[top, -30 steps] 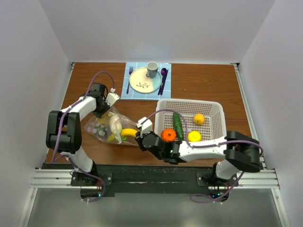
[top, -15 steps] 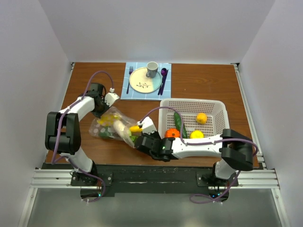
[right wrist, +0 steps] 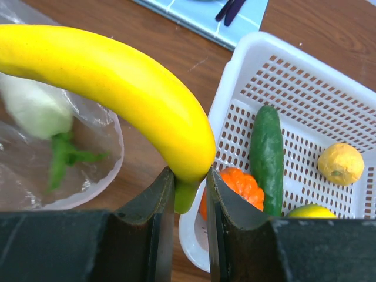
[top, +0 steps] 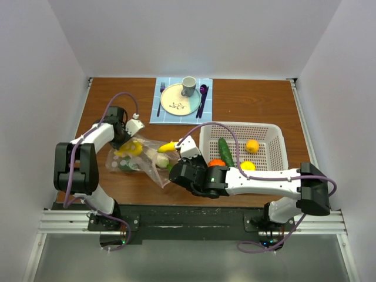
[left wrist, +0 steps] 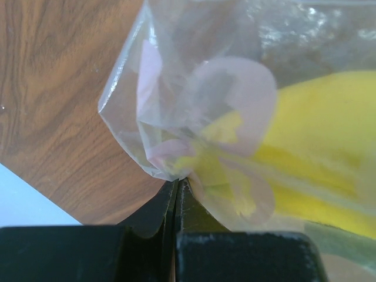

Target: Open the zip-top bag and remove the fake food

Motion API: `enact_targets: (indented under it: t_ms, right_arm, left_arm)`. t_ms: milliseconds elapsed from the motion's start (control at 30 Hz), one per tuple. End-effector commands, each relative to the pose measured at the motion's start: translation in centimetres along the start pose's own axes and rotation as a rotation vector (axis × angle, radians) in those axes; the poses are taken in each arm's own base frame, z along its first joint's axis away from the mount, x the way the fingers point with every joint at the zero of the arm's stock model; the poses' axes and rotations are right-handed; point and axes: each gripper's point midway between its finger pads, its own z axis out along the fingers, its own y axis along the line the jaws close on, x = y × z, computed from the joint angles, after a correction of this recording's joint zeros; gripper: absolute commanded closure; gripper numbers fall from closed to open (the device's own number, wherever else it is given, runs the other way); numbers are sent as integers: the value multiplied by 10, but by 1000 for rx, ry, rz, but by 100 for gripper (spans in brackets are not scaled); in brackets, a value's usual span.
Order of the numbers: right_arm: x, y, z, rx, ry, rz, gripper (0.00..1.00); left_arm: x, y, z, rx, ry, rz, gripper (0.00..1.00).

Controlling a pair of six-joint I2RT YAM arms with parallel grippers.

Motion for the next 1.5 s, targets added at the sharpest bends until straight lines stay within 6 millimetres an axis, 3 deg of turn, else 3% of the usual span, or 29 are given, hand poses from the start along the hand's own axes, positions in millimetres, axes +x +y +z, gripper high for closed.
enact_targets:
  t_ms: [0,100,267,333,433,533,600,767,800,867,900,933,967,1033,1133,1333,1467]
  right_arm:
    - [-23,-31,-8,128,-70,42,100]
    - [-15,-65,-4,229,-56,81,100]
    - [32,-122,27,400,42,94,100]
    - [52,-138,33,455,82,115,100]
    - [71,-147,35,506,107,151,92]
    - [80,-144,39,520,136,177,79]
    - [78,-140,39,521,156,187,64]
    - [53,-134,39,484,135,245,1]
    - [42,-131,37,453,122,230,1]
    - [18,-108,30,365,40,247,1]
    - [8,-102,23,322,7,170,1]
    - [-11,-69,18,212,-59,214,1]
    - [-15,-56,17,154,-71,191,1]
    - [-13,-20,21,12,-57,174,1]
    - [0,15,32,-87,-26,142,6]
    - [14,51,48,-162,-17,114,22]
    - [25,77,59,-216,1,75,24]
  left_arm:
    - [18,7,-4,-10,24,15,100]
    - [19,10,-8,0,17,18,100]
    - [-4,5,-29,88,-76,0,100]
    - [-18,6,-42,111,-127,-14,100]
    - [-29,-1,-55,174,-177,-20,100]
    - [-32,-1,-59,189,-186,-24,100]
    - [-31,0,-58,187,-179,-25,100]
    - [-33,0,-58,195,-182,-32,100]
    - [-33,-1,-57,199,-179,-35,100]
    - [-34,1,-57,191,-182,-36,100]
    - [-34,2,-57,185,-181,-36,100]
    - [-33,3,-55,177,-174,-36,100]
    - [-33,5,-54,167,-174,-32,100]
    - [-26,7,-48,149,-147,-29,100]
    - [-20,8,-39,124,-124,-26,100]
    - [-14,9,-32,102,-104,-18,100]
    - [-15,11,-30,98,-104,-20,100]
